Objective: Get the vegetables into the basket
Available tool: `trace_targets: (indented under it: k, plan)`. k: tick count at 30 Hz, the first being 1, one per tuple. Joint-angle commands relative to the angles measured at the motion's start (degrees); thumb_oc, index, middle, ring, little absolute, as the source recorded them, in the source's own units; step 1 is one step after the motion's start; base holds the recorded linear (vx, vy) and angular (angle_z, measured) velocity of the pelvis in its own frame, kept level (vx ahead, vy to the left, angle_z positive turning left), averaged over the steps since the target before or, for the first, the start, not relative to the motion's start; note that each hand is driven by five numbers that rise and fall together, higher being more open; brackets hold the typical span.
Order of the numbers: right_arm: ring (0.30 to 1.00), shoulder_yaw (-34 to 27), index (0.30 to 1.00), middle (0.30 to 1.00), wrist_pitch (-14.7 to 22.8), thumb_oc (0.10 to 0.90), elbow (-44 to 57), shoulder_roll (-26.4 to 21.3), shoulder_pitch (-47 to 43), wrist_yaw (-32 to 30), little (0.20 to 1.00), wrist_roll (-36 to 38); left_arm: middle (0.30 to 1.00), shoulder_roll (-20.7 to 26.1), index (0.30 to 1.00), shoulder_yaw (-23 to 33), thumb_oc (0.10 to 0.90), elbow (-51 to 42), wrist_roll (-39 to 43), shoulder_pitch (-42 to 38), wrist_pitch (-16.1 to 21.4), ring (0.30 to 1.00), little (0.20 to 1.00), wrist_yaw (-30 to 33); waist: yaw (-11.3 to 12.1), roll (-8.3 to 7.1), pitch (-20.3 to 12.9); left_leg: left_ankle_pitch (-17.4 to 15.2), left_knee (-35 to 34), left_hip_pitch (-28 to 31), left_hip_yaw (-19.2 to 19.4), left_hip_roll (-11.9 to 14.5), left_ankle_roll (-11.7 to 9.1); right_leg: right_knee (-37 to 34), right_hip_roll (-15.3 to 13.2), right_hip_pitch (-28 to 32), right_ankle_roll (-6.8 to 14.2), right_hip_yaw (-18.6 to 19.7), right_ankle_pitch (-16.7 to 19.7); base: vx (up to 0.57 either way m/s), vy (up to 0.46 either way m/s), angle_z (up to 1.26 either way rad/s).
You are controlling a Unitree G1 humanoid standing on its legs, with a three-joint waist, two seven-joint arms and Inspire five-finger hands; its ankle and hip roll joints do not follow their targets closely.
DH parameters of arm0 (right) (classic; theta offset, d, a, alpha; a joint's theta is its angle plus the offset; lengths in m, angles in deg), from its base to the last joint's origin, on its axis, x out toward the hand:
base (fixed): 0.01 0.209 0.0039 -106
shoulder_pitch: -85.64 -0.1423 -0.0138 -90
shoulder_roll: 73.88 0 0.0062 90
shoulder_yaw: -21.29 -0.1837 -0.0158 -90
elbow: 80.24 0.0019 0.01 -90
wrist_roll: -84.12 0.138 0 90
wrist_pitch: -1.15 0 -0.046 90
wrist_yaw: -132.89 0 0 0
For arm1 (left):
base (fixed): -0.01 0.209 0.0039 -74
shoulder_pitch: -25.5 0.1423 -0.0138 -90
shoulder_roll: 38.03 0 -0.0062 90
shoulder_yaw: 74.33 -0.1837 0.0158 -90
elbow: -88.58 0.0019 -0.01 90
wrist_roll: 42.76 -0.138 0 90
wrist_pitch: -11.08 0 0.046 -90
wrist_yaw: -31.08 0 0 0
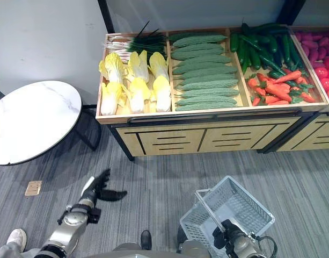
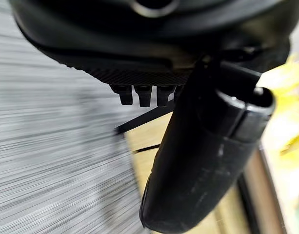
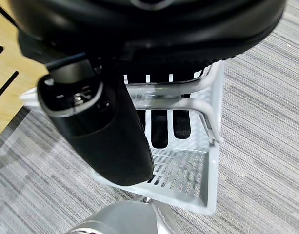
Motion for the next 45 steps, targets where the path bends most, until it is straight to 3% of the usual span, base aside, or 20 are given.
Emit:
trace_targets:
  k: [1,4,6,7,8,9,10,12,13,15,17,20,22,23,26,31,45]
  plan:
    - [0.3,1.6,0.3,0.3,2.5,0.4,0.1,0.3,-1.5,0.3,0.3,-0.1,1.0,7.7,1.0,6.0,0.9,-4.1,-8.1,-9.5,5.1,1.0,1.0,5.3,-1.3,-5.21,-1.0,-8.5,0.1,2.8,0.3,-2.2,2.1,0.6,-2.8,4.4,3.4,3.6,-7.0,0.05,0.048,-0.07]
    - [0.3,2.1,0.3,0.3,2.8,0.4,-0.1,0.4,-1.3,-0.1,0.3,-0.4,1.0,11.1,1.0,5.5,0.9,-4.0,-13.0,-13.3,4.6,1.0,1.0,8.2,-1.8,-5.01,-1.4,-8.7,0.0,3.5,0.7,-2.2,2.1,0.7,-2.7,4.7,3.5,4.1,-7.1,0.03,0.02,-0.08]
    - [0.3,2.8,0.3,0.3,3.3,0.4,-0.1,0.1,-1.0,-0.3,0.3,-0.9,1.0,16.2,1.0,3.2,0.9,-2.3,-19.8,-18.3,3.2,1.0,1.0,9.8,-2.5,-4.67,-1.8,-8.9,0.0,3.9,1.2,-2.1,2.0,0.7,-2.6,4.8,3.6,4.6,-7.0,0.02,0.007,-0.14]
    - [0.3,2.8,0.3,0.3,3.3,0.4,-0.1,0.1,-1.0,-0.3,0.3,-0.9,1.0,16.3,1.0,3.2,0.9,-2.2,-19.8,-18.4,3.2,1.0,1.0,9.8,-2.5,-4.68,-1.8,-8.9,0.0,3.9,1.2,-2.1,2.0,0.7,-2.6,4.8,3.6,4.6,-7.0,0.03,0.006,-0.18]
    - [0.3,3.6,0.3,0.3,3.8,0.4,0.1,-0.1,-0.3,-0.7,0.3,-1.7,1.0,22.9,1.0,0.2,0.9,-0.1,-26.5,-23.9,2.3,1.0,1.0,10.8,-3.5,-4.1,-2.4,-9.1,0.0,4.1,1.8,-2.1,1.8,0.6,-2.5,4.9,3.8,5.1,-6.9,0.02,-0.001,-0.16]
    - [0.3,3.8,0.3,0.3,4.2,0.4,0.1,-0.3,0.1,-1.0,0.3,-2.0,1.0,25.0,1.0,-1.3,0.9,0.9,-28.6,-26.1,2.2,1.0,1.0,11.3,-3.8,-3.91,-2.5,-9.1,0.0,4.2,2.0,-2.0,1.8,0.5,-2.5,4.9,3.9,5.2,-6.9,0.05,0.0,-0.15]
    - [0.3,4.3,0.3,0.3,4.7,0.4,0.2,-0.6,1.4,-1.7,0.3,-2.6,1.0,31.0,1.0,-5.6,0.9,3.1,-34.8,-30.9,0.6,1.0,1.0,11.5,-5.0,-2.97,-2.9,-9.3,0.0,4.3,2.7,-2.0,1.7,0.3,-2.5,4.8,4.1,5.8,-6.6,0.04,-0.004,-0.13]
    - [0.3,4.2,0.3,0.3,4.9,0.4,0.4,-0.6,1.9,-1.9,0.3,-3.0,1.0,32.4,1.0,-7.7,0.9,4.3,-36.3,-32.8,0.8,1.0,1.0,11.6,-5.2,-2.74,-3.0,-9.3,0.0,4.3,3.0,-2.1,1.6,0.1,-2.5,4.6,4.2,6.1,-6.4,0.04,0.007,-0.15]
    - [0.3,5.0,0.3,0.3,5.6,0.4,0.4,-1.2,2.6,-2.4,0.3,-3.5,1.0,36.3,1.0,-14.0,0.9,9.7,-41.6,-38.1,-0.1,1.0,1.0,10.8,-6.7,-1.78,-3.2,-9.3,0.0,4.2,3.7,-2.1,1.5,-0.2,-2.5,4.3,4.5,6.7,-6.0,0.04,0.007,-0.14]
    - [0.3,4.9,0.3,0.3,5.9,0.4,0.3,-1.0,2.9,-2.6,0.3,-3.6,1.0,36.9,1.0,-17.6,0.9,11.6,-42.6,-41.4,-0.2,1.0,1.0,10.7,-6.7,-1.57,-3.2,-9.3,0.0,4.1,4.0,-2.2,1.5,-0.3,-2.5,4.1,4.6,7.0,-5.9,0.04,0.0,-0.14]
    - [0.3,5.0,0.3,0.3,6.5,0.4,-0.9,-1.2,3.2,-3.5,0.3,-4.1,1.0,38.4,1.0,-27.2,0.9,18.0,-48.5,-49.9,-1.7,1.0,1.0,10.1,-7.8,-0.34,-3.1,-9.2,0.0,3.4,5.0,-2.3,1.4,-0.4,-2.6,2.9,4.9,7.9,-5.3,0.05,-0.008,-0.32]
    - [0.3,5.2,0.3,0.3,6.9,0.4,-1.9,-1.9,2.5,-4.4,0.3,-4.0,1.0,38.5,1.0,-35.3,0.9,28.5,-52.4,-56.8,-1.9,1.0,1.0,9.6,-9.0,0.91,-2.8,-8.9,0.0,2.2,6.3,-2.3,1.3,-0.4,-2.6,1.1,5.4,9.0,-4.6,0.03,0.0,-0.41]
    - [0.3,5.4,0.3,0.3,7.3,0.4,-2.5,-2.2,2.0,-4.8,0.3,-3.7,1.0,37.8,1.0,-39.0,0.9,34.2,-54.0,-60.1,-2.1,1.0,1.0,9.4,-9.7,1.51,-2.6,-8.7,0.0,1.2,7.0,-2.3,1.2,-0.4,-2.6,-0.3,5.5,9.6,-4.1,0.02,-0.002,-0.38]
    - [0.3,5.0,0.3,0.3,7.1,0.4,-2.9,-2.2,1.8,-5.1,0.3,-3.5,1.0,37.3,1.0,-39.2,0.9,31.4,-54.1,-60.8,-3.6,1.0,1.0,8.7,-9.5,1.76,-2.4,-8.5,0.0,0.5,7.1,-2.3,1.2,-0.4,-2.6,-1.0,5.6,9.6,-3.8,0.02,-0.009,-0.34]
    - [0.3,5.0,0.3,0.3,6.7,0.4,-4.5,-3.0,0.5,-5.8,0.3,-2.7,1.0,36.6,1.0,-45.1,0.9,41.4,-57.0,-66.2,-3.5,1.0,1.0,7.3,-10.6,2.66,-1.6,-7.8,0.0,-1.8,7.7,-2.2,0.9,-0.4,-2.7,-3.4,5.7,9.9,-2.9,0.03,-0.006,-0.16]
    - [0.3,5.3,0.3,0.3,6.7,0.4,-5.2,-3.4,-1.1,-6.0,0.3,-1.4,1.0,37.1,1.0,-48.6,0.9,45.9,-57.9,-70.3,-3.8,1.0,1.0,6.7,-10.9,3.39,-0.2,-7.1,0.0,-5.3,7.7,-2.3,0.8,-0.4,-3.0,-6.8,5.9,10.1,-1.9,0.02,0.008,-0.05]
    - [0.3,7.3,0.3,0.3,6.5,0.4,-4.1,-3.8,-5.3,-6.4,0.3,1.0,1.0,37.3,1.0,-48.7,0.9,50.2,-54.6,-76.2,-5.7,1.0,1.0,8.0,-10.7,3.86,3.3,-5.3,0.0,-14.9,9.2,-2.6,0.6,-0.4,-3.5,-17.0,6.7,12.5,1.4,0.03,0.013,-0.08]
